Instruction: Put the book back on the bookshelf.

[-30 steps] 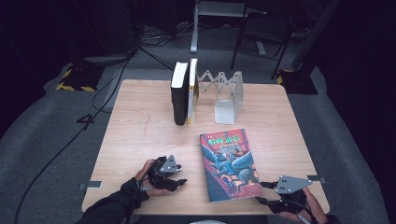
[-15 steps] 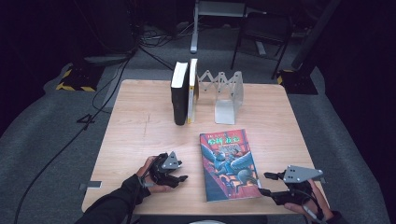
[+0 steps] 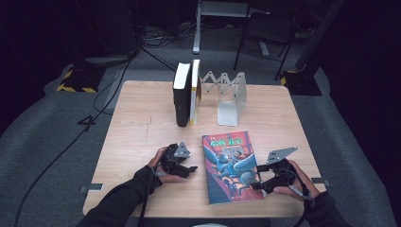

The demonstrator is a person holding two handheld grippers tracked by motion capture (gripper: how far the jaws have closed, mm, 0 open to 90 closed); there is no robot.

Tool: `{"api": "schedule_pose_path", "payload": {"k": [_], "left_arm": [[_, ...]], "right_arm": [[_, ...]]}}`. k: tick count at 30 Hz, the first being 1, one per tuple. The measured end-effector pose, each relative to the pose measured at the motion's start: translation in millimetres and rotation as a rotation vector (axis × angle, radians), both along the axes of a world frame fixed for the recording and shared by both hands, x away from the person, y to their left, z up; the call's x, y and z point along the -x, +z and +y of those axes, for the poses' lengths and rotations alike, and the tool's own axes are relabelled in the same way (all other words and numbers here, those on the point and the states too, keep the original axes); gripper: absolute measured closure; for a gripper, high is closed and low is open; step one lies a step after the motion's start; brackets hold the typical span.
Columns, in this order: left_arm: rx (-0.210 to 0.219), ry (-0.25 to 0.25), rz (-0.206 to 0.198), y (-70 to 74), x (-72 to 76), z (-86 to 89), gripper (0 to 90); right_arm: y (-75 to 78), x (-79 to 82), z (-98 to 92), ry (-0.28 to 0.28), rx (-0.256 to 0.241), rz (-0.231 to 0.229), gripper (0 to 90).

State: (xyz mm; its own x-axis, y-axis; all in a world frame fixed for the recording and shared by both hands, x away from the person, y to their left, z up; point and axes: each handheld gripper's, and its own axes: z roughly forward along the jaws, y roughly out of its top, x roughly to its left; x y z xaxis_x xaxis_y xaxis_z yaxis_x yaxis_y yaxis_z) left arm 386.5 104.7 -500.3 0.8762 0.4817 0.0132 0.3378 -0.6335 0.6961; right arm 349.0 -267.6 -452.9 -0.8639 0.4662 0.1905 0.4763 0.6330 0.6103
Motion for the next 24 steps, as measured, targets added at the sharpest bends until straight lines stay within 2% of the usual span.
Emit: {"api": "schedule_pose_path", "payload": {"k": [1, 4, 7, 11, 16, 17, 18, 20, 24], "left_arm": [[0.002, 0.001, -0.003, -0.2, -1.7, -1.7, 32.9], [0.006, 0.006, 0.003, -0.6, -5.3, -4.0, 32.9], [0.02, 0.01, 0.018, -1.4, -12.8, -7.0, 32.9], [0.026, 0.016, 0.019, -2.0, -16.2, -8.8, 32.9], [0.032, 0.023, 0.015, -2.6, -19.8, -11.7, 33.5], [0.032, 0.024, 0.015, -2.6, -19.9, -11.8, 33.6], [0.032, 0.024, 0.015, -2.6, -19.9, -11.8, 33.6], [0.034, 0.025, 0.017, -2.6, -19.8, -12.0, 33.6], [0.031, 0.022, 0.016, -2.7, -20.7, -12.8, 33.0]], "right_arm": [[-0.8, -3.3, 0.2, 0.003, -0.003, 0.017, 20.5], [0.7, -6.8, 3.6, 0.022, 0.021, 0.026, 19.6], [0.8, -8.8, 4.1, 0.027, 0.025, 0.033, 19.4], [0.2, -7.3, 4.7, 0.017, 0.018, 0.017, 19.4], [0.3, -2.9, 5.2, 0.007, 0.01, -0.021, 20.0], [1.7, -0.3, 6.3, 0.009, 0.019, -0.047, 20.4], [1.7, -0.3, 6.3, 0.009, 0.019, -0.047, 20.4], [5.6, 5.1, 9.9, 0.011, 0.05, -0.105, 22.2], [8.1, 8.1, 11.5, 0.006, 0.062, -0.146, 26.8]]}}
